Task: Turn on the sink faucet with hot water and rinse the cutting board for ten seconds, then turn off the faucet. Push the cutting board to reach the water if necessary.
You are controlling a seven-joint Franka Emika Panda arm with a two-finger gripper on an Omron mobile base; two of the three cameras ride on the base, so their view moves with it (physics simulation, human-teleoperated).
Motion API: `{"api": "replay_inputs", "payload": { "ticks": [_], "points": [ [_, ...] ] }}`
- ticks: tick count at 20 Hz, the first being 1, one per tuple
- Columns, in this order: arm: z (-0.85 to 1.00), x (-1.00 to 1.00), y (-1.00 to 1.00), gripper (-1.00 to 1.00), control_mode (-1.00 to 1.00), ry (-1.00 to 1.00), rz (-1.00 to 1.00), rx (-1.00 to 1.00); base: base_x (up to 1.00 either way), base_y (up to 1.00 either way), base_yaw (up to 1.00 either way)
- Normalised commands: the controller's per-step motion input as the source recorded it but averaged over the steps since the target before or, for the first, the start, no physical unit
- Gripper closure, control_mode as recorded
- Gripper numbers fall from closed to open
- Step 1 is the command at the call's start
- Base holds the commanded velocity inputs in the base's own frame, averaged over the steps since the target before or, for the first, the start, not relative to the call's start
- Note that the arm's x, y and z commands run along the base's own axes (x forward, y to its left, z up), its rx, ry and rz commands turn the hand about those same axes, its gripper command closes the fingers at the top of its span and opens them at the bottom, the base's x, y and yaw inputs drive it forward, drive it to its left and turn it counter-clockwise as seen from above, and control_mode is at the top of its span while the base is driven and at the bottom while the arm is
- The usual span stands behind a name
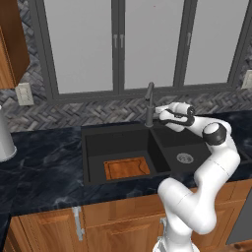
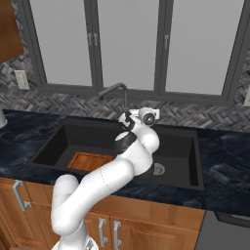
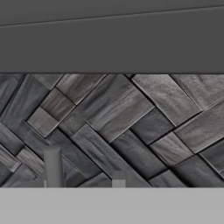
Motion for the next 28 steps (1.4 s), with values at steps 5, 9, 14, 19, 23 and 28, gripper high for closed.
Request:
{"api": "replay_inputs", "payload": {
  "ticks": [5, 9, 14, 19, 23, 28],
  "points": [
    [0.0, -0.02, -0.47, 1.0, -1.0, 0.0, 0.0, 0.0, 0.0, 0.0, 0.0],
    [0.0, -0.01, -0.48, 1.0, -1.0, 0.0, 0.0, 0.0, 0.0, 0.0, 0.0],
    [0.0, -0.02, -0.49, 1.0, -1.0, 0.0, 0.0, 0.0, 0.0, 0.0, 0.0],
    [0.0, -0.04, -0.48, 1.0, -1.0, 0.0, 0.0, 0.0, 0.0, 0.0, 0.0],
    [0.0, -0.07, -0.51, 1.0, -1.0, 0.0, 0.0, 0.0, 0.0, 0.0, 0.0],
    [0.0, -0.06, -0.51, 1.0, -1.0, 0.0, 0.0, 0.0, 0.0, 0.0, 0.0]
  ]
}}
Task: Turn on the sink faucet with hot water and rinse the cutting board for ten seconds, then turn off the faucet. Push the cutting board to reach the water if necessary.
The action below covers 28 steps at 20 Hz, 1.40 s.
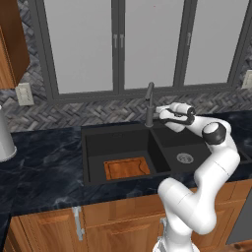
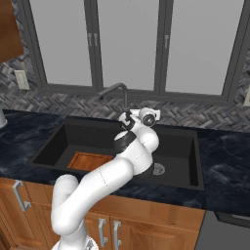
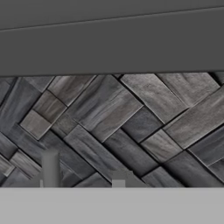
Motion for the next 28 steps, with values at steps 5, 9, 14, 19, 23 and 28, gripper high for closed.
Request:
{"api": "replay_inputs", "payload": {
  "ticks": [5, 9, 14, 19, 23, 28],
  "points": [
    [0.0, -0.09, -0.55, 1.0, -1.0, 0.0, 0.0, 0.0, 0.0, 0.0, 0.0],
    [0.0, -0.13, -0.57, 1.0, -1.0, 0.0, 0.0, 0.0, 0.0, 0.0, 0.0],
    [-0.02, -0.18, -0.6, 1.0, -1.0, 0.01, 0.0, 0.0, 0.0, 0.0, 0.0],
    [-0.05, -0.17, -0.6, 1.0, -1.0, 0.04, 0.0, 0.0, 0.0, 0.0, 0.0],
    [-0.1, -0.15, -0.56, 1.0, -1.0, 0.07, 0.0, 0.0, 0.0, 0.0, 0.0],
    [-0.12, -0.2, -0.61, 1.0, -1.0, 0.08, 0.0, 0.0, 0.0, 0.0, 0.0]
  ]
}}
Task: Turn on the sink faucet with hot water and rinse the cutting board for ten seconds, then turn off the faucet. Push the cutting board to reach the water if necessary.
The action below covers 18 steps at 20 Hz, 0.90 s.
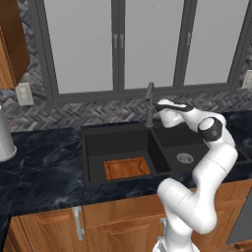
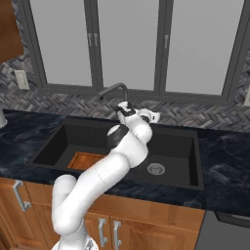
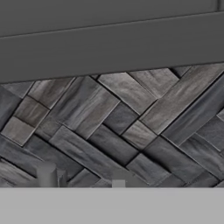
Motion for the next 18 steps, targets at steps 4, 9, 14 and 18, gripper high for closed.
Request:
{"api": "replay_inputs", "payload": {
  "ticks": [4, 9, 14, 18],
  "points": [
    [-0.16, -0.24, -0.62, 1.0, -1.0, 0.08, 0.0, 0.0, 0.0, 0.0, 0.0],
    [-0.24, -0.21, -0.64, 1.0, -1.0, 0.07, 0.0, 0.0, 0.0, 0.0, 0.0],
    [-0.3, -0.04, -0.7, 1.0, -1.0, 0.03, 0.0, 0.0, 0.0, 0.0, 0.0],
    [-0.26, -0.07, -0.73, 1.0, -1.0, 0.03, 0.0, 0.0, 0.0, 0.0, 0.0]
  ]
}}
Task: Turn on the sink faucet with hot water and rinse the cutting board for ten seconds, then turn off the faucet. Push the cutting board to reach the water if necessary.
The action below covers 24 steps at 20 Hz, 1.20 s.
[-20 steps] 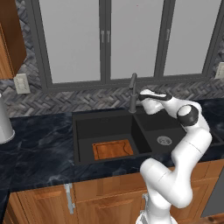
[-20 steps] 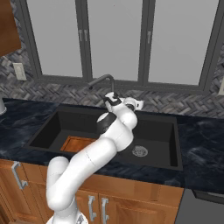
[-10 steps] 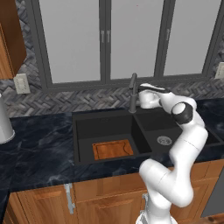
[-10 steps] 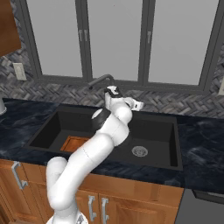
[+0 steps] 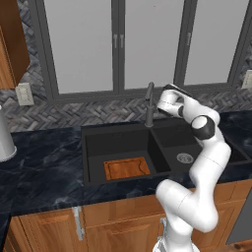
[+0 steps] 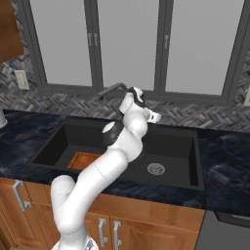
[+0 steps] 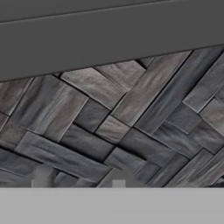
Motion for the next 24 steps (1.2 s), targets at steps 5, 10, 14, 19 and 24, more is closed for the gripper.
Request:
{"api": "replay_inputs", "payload": {
  "ticks": [5, 10, 14, 19, 24],
  "points": [
    [-0.29, -0.16, -0.8, 1.0, -1.0, 0.02, 0.0, 0.0, 0.0, 0.0, 0.0],
    [-0.32, -0.14, -0.83, 1.0, -1.0, 0.01, 0.0, 0.0, 0.0, 0.0, 0.0],
    [-0.3, -0.17, -0.81, 1.0, -1.0, 0.0, 0.0, 0.0, 0.0, 0.0, 0.0],
    [-0.21, -0.38, -0.6, 1.0, -1.0, 0.02, 0.0, 0.0, 0.0, 0.0, 0.0],
    [-0.13, -0.57, -0.41, 1.0, -1.0, 0.03, 0.0, 0.0, 0.0, 0.0, 0.0]
  ]
}}
